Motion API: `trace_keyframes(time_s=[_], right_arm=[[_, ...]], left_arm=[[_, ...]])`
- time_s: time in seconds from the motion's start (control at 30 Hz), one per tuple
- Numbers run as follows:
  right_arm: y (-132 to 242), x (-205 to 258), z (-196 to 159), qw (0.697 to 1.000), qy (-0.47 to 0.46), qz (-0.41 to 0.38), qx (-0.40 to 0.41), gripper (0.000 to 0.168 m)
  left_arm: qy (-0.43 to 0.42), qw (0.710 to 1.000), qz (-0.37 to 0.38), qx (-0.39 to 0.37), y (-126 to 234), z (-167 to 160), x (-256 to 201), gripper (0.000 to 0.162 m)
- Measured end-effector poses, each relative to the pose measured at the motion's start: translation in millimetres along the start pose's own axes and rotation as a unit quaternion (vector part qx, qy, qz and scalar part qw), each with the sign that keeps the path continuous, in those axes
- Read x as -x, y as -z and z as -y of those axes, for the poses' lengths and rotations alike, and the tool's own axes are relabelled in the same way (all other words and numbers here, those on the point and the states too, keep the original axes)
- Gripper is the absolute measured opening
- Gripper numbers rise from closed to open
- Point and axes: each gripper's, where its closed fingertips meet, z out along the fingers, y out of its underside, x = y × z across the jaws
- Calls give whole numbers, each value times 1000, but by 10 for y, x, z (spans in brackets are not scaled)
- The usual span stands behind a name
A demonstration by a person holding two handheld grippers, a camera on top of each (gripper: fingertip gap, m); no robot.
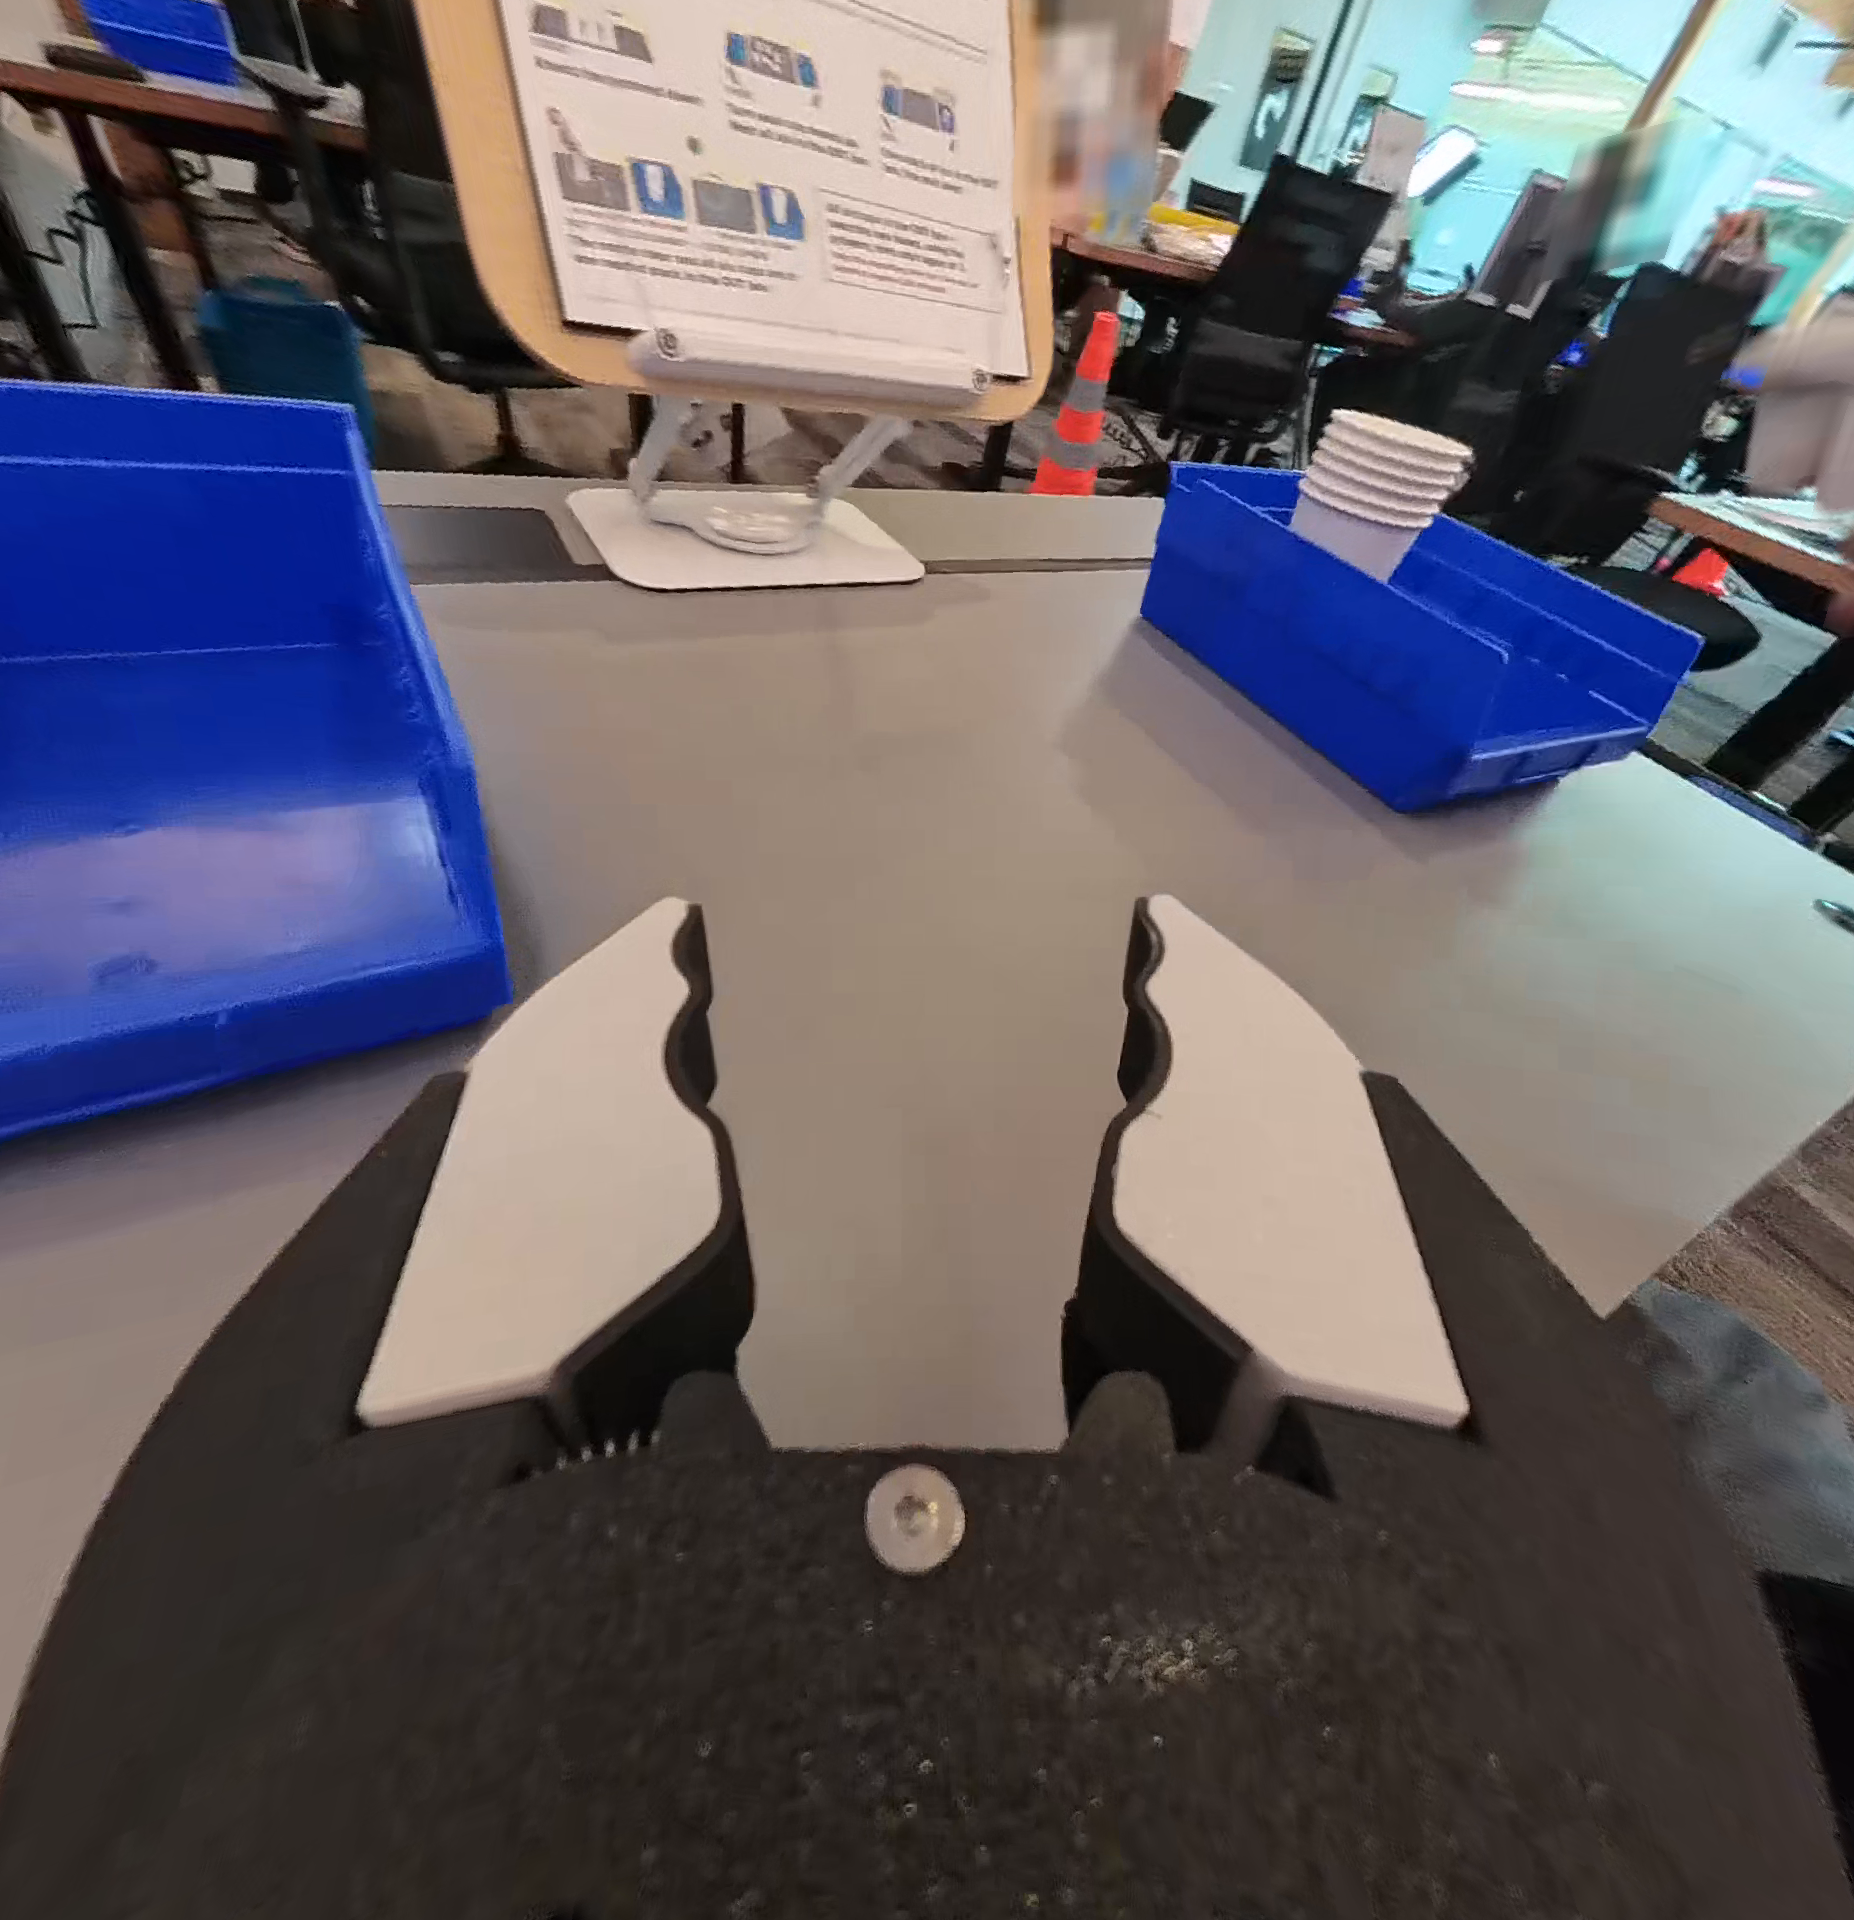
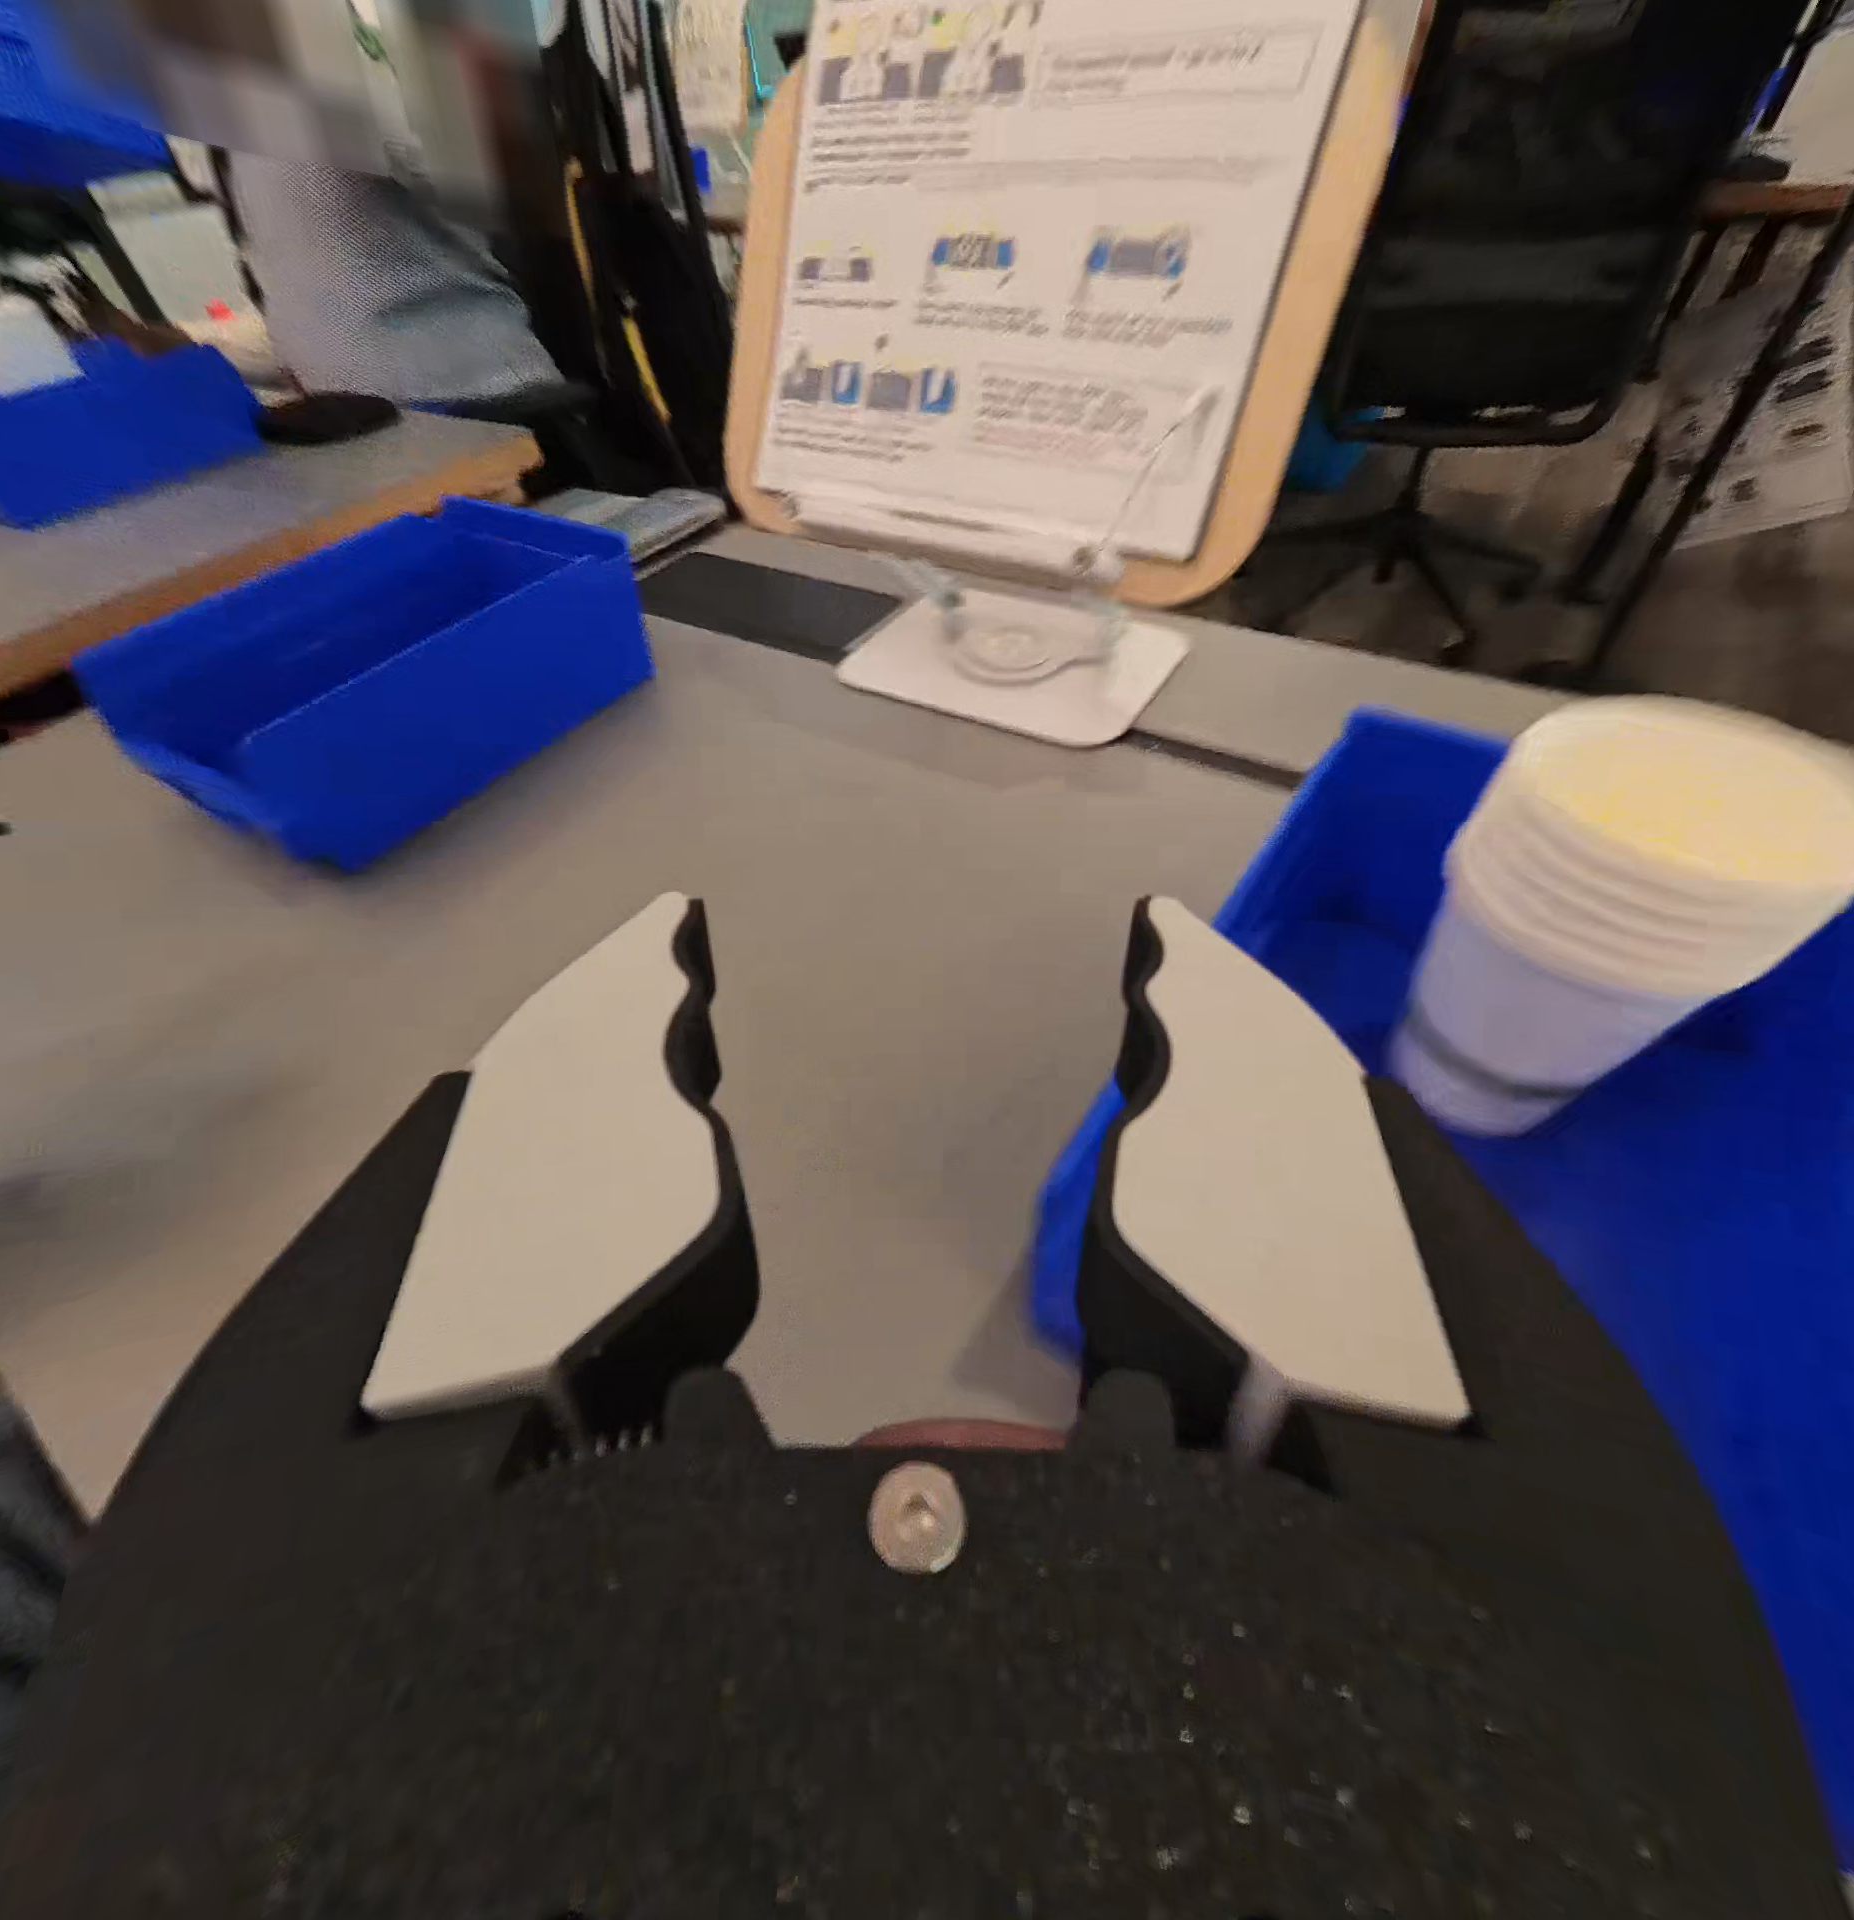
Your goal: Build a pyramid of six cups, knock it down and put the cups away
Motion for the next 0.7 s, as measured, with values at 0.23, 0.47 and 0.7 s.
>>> trace_keyframes(time_s=[0.23,0.47,0.7], right_arm=[[182,399,-1218,996,20,-89,4,78],[434,69,-1395,986,2,-164,-2,80],[439,-156,-1423,978,14,-210,5,76]], left_arm=[[23,997,76,26,212,-342,198,83],[28,992,113,41,306,-507,499,76],[16,990,133,48,406,-564,565,76]])
